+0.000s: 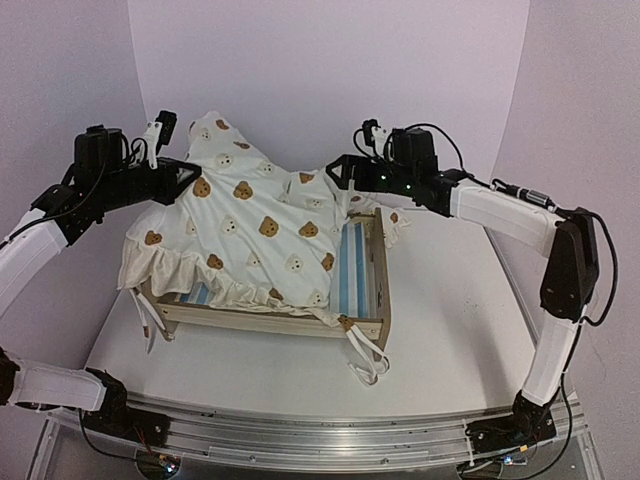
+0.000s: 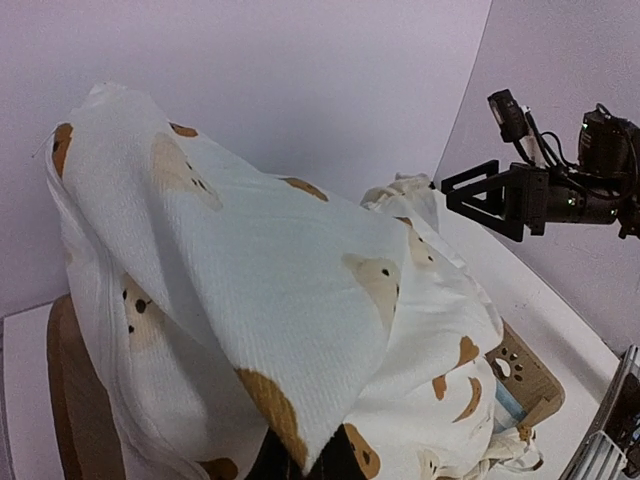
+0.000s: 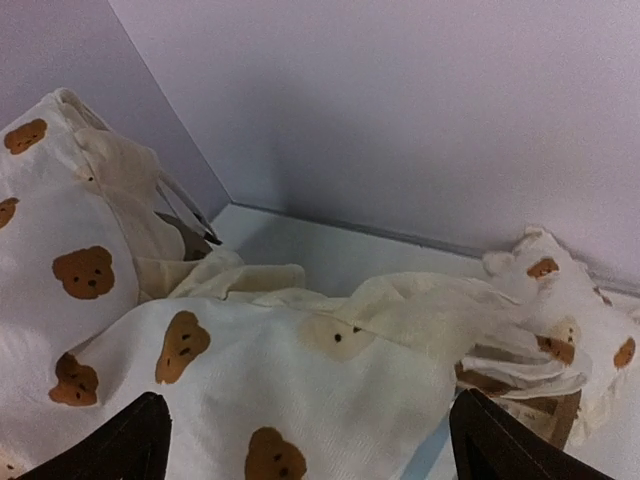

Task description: Set up the pet bed

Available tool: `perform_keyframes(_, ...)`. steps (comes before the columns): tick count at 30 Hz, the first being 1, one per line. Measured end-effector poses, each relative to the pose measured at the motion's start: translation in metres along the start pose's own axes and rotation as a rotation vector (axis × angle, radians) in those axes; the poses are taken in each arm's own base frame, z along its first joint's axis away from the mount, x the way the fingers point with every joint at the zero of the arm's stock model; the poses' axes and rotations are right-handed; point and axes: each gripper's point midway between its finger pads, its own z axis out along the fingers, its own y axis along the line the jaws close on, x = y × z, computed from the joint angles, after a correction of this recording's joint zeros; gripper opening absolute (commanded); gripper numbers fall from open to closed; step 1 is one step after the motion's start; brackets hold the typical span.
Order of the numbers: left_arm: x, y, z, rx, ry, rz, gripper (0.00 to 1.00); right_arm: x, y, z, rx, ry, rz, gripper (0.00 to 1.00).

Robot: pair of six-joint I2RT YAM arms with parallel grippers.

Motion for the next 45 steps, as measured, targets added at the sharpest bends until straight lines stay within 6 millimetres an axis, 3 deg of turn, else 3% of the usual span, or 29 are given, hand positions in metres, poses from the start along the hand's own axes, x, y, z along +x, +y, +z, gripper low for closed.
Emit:
perform_keyframes(5,0.005,0.005,0.001,-0.027,0.012,-0.028,0.0,0.036,-0.014,-0.03,0.039,0.185,0.096,0.98)
perform_keyframes(10,0.006,0.01,0.003,-0.048,0.016,-0.039,0.0,0.039,-0.021,-0.081,0.041,0.227,0.209,0.89)
perform_keyframes(14,0.007,0.011,0.004,-0.052,0.019,-0.039,0.0,0.045,-0.01,-0.093,-0.026,0.258,0.268,0.75)
perform_keyframes(18,0.006,0.012,0.006,-0.057,0.016,-0.038,0.0,0.094,0.024,-0.078,-0.124,0.404,0.294,0.5)
perform_keyframes(23,0.007,0.016,0.009,-0.073,0.019,-0.022,0.0,0.162,0.047,-0.078,-0.152,0.601,0.278,0.46)
perform_keyframes(28,0.007,0.019,0.01,-0.088,0.017,-0.006,0.0,0.198,0.064,-0.112,-0.147,0.684,0.131,0.36)
perform_keyframes(32,0.007,0.021,0.012,-0.094,0.015,0.007,0.0,0.225,0.091,-0.164,-0.163,0.68,-0.052,0.25)
perform_keyframes(35,0.008,0.021,0.013,-0.094,0.018,0.007,0.0,0.243,0.089,-0.194,-0.139,0.653,-0.163,0.2)
perform_keyframes(38,0.008,0.021,0.014,-0.094,0.02,0.006,0.0,0.259,0.076,-0.197,-0.085,0.642,-0.285,0.19)
perform_keyframes(45,0.008,0.022,0.016,-0.094,0.018,0.009,0.0,0.286,0.07,-0.175,-0.002,0.635,-0.583,0.11)
